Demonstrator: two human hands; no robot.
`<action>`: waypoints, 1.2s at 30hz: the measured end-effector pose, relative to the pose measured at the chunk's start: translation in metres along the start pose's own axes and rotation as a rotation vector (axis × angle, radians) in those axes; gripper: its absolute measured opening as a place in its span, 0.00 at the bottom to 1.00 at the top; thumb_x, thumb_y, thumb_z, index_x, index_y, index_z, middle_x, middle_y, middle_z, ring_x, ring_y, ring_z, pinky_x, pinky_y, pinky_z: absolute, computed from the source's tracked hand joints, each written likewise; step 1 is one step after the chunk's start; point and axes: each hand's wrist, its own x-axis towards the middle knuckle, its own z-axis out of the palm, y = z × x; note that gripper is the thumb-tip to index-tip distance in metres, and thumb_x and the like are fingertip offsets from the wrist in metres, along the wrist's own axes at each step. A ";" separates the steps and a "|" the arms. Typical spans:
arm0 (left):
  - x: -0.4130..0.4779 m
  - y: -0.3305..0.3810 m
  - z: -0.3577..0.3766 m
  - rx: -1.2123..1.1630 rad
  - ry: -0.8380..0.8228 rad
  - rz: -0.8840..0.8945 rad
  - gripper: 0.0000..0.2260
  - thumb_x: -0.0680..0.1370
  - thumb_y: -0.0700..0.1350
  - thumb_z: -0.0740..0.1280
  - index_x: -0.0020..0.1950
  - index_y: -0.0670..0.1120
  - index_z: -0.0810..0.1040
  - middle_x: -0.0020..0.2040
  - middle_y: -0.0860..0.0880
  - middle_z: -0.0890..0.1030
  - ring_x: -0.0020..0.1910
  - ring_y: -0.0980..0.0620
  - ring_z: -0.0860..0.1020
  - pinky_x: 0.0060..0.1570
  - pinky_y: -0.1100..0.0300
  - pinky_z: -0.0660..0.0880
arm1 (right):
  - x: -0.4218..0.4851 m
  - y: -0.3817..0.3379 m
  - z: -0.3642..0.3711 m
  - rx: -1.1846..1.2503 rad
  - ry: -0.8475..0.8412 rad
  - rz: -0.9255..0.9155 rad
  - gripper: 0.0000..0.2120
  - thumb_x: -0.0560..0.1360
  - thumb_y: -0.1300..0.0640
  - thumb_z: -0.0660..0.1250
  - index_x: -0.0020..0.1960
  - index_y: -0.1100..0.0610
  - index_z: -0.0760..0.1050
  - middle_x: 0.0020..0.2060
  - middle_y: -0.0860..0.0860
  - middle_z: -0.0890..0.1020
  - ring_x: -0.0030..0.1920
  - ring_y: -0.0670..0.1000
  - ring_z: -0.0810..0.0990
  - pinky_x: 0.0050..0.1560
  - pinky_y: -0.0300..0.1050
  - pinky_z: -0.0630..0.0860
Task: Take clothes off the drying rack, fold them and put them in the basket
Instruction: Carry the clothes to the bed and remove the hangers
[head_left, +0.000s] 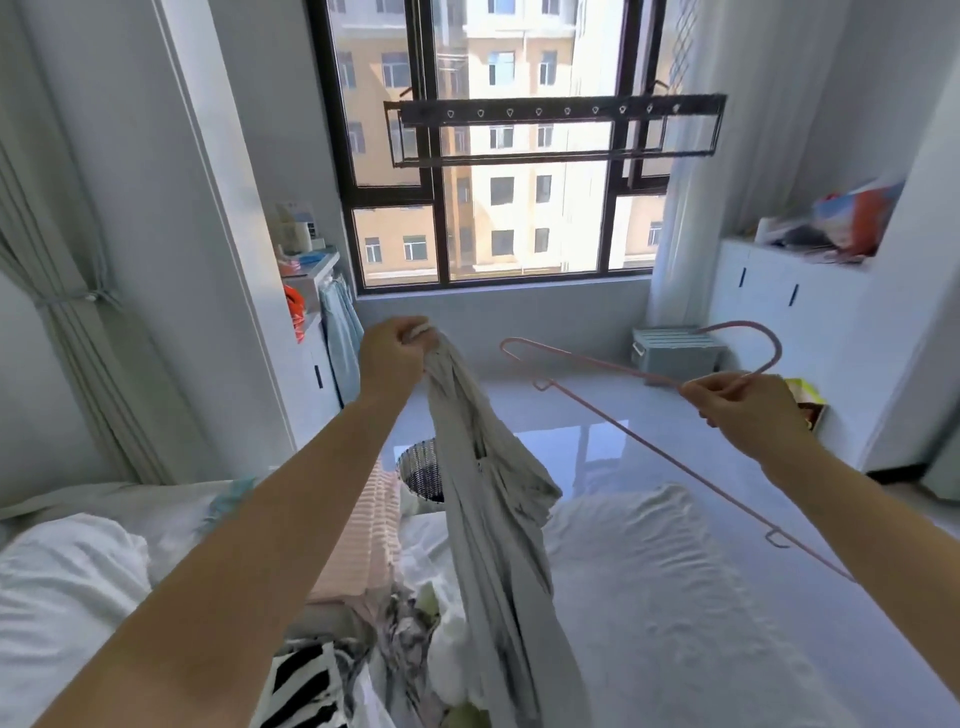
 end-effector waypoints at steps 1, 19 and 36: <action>-0.001 -0.014 0.006 0.077 -0.046 -0.034 0.17 0.75 0.41 0.71 0.63 0.41 0.78 0.55 0.41 0.81 0.54 0.42 0.79 0.55 0.49 0.77 | 0.001 0.002 0.001 0.001 -0.006 0.004 0.05 0.75 0.58 0.70 0.44 0.59 0.80 0.31 0.51 0.78 0.33 0.46 0.75 0.35 0.40 0.70; -0.129 -0.091 -0.018 0.478 -0.558 0.217 0.18 0.74 0.59 0.68 0.45 0.44 0.83 0.34 0.54 0.77 0.33 0.54 0.74 0.36 0.68 0.68 | -0.074 -0.013 0.181 -0.006 -0.683 -0.126 0.16 0.70 0.68 0.72 0.31 0.49 0.82 0.35 0.62 0.83 0.35 0.56 0.78 0.44 0.60 0.77; -0.409 -0.358 -0.354 0.437 0.297 -0.825 0.07 0.77 0.42 0.69 0.45 0.40 0.84 0.37 0.47 0.83 0.40 0.45 0.80 0.35 0.67 0.68 | -0.281 0.049 0.406 -0.246 -1.183 -0.063 0.12 0.76 0.52 0.69 0.58 0.51 0.79 0.50 0.44 0.82 0.50 0.41 0.80 0.56 0.42 0.76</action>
